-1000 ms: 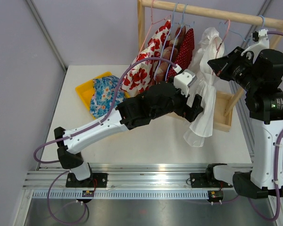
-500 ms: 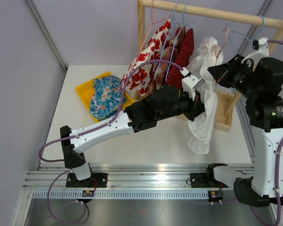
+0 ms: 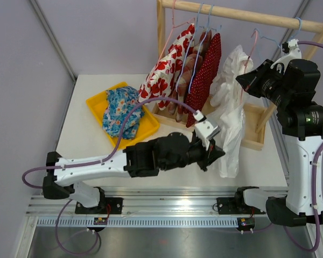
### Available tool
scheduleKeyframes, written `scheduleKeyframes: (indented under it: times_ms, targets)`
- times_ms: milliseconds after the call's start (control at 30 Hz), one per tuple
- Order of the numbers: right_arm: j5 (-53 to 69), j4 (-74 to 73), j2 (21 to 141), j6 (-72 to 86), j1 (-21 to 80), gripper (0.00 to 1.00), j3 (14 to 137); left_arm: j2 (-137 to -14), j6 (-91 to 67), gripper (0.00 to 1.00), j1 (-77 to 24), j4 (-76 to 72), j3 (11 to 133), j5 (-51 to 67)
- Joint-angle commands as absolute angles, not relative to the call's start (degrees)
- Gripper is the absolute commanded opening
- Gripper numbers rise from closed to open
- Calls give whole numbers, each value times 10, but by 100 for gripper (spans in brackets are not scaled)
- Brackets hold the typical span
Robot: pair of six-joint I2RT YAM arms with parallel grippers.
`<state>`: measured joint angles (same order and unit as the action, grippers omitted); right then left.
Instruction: Remove the skirt from the hanger
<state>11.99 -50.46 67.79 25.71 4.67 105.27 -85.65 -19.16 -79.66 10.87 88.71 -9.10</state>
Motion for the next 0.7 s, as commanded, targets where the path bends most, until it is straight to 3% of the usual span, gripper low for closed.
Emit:
scheduleKeyframes:
  times_ms: [0,167,400,667]
  targets:
    - [66,-418,691,236,47,0,1095,-798,-200,0,-862,130,831,-148]
    - [42,-408,705,235,46,0,1103,-775,-221,0,-907,160,755,-202]
    - [34,-412,703,239,47,0,1097,-813,-232,0,-921,171,745,-218]
    - [112,-486,644,281,47,0,1049,-955,-198,0,-837,256,947,-287]
